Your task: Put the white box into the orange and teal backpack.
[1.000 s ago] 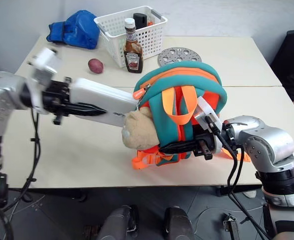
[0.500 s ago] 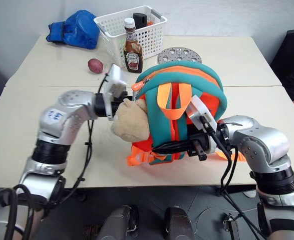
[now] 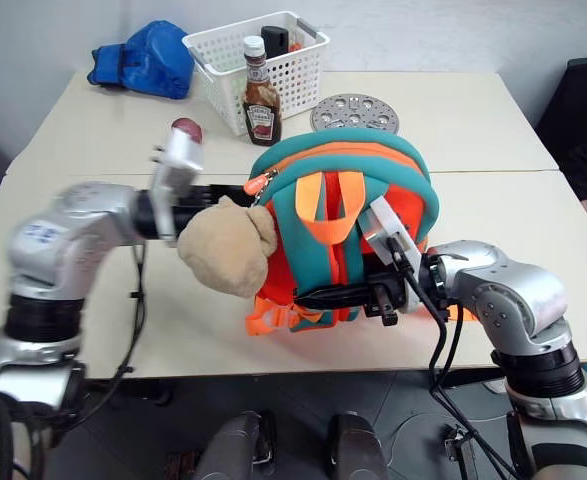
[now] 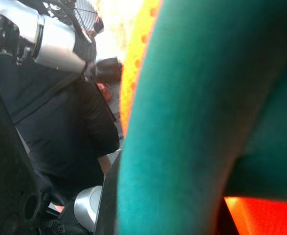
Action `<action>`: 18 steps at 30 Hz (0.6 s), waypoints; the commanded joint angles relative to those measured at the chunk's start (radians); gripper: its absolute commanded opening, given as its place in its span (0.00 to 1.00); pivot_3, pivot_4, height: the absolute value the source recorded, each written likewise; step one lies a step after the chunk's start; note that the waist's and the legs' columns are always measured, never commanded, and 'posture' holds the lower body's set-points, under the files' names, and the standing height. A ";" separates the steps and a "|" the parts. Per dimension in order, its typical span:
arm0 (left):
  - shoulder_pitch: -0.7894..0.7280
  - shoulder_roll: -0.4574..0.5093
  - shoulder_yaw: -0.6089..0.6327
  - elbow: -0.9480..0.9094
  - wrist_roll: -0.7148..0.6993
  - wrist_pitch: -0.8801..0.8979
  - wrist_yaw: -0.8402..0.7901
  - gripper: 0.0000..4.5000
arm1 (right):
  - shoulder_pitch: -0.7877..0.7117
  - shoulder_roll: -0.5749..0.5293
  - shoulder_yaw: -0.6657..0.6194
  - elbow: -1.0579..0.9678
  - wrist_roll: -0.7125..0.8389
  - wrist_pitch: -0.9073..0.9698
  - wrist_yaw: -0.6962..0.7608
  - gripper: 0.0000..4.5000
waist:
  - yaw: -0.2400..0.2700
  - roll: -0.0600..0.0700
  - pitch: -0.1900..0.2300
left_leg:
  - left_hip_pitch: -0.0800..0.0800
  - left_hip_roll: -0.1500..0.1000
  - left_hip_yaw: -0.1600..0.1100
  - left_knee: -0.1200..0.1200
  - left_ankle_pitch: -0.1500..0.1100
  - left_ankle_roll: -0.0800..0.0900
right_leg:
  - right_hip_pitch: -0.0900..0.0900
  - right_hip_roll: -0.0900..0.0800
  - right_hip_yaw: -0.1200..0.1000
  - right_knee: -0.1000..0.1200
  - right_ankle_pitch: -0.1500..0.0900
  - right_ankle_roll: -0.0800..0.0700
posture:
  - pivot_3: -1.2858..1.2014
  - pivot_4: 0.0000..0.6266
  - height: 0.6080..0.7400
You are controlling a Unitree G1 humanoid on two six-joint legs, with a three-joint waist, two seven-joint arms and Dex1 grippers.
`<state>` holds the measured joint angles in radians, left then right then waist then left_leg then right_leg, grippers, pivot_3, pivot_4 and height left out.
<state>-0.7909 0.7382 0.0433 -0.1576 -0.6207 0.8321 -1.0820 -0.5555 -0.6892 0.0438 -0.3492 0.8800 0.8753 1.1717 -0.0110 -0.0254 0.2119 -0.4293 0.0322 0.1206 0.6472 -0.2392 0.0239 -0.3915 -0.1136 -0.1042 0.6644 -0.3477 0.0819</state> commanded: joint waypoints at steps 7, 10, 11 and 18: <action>0.035 0.247 0.285 -0.174 -0.265 0.194 -0.023 0.93 | -0.005 0.041 0.023 0.009 -0.054 -0.041 -0.046 0.00 | 0.006 0.000 0.000 | 0.001 0.000 0.000 0.001 0.000 0.000 | 0.002 0.000 0.000 0.000 0.000 0.000 | 0.52 0.24 1.00; 0.048 0.240 0.320 -0.245 -0.333 0.237 0.057 0.93 | -0.007 0.042 0.025 0.012 -0.057 -0.041 -0.045 0.00 | 0.008 0.000 0.000 | 0.001 -0.001 -0.001 0.001 0.000 0.000 | 0.002 -0.001 0.000 0.000 0.000 0.000 | 0.52 0.24 1.00; 0.057 0.226 0.324 -0.287 -0.359 0.257 0.107 0.93 | -0.009 0.043 0.026 0.013 -0.059 -0.041 -0.045 0.00 | 0.008 0.000 0.000 | 0.002 -0.001 -0.001 0.001 0.000 0.000 | 0.003 -0.001 0.000 0.000 0.000 0.000 | 0.52 0.24 1.00; 0.120 0.119 0.229 -0.443 -0.386 0.286 0.327 0.93 | -0.029 0.048 0.040 0.020 -0.061 -0.038 -0.041 0.00 | 0.007 0.000 0.000 | 0.007 -0.001 -0.002 0.000 0.000 0.000 | 0.008 0.000 0.000 -0.002 0.000 0.000 | 0.52 0.24 1.00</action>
<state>-0.6867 0.8602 0.2810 -0.5570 -0.9797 1.1211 -0.7761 -0.5667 -0.6505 0.0745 -0.3115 0.8117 0.8371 1.1265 -0.0045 -0.0250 0.2117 -0.4217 0.0317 0.1189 0.6464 -0.2395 0.0235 -0.3834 -0.1139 -0.1039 0.6624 -0.3477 0.0819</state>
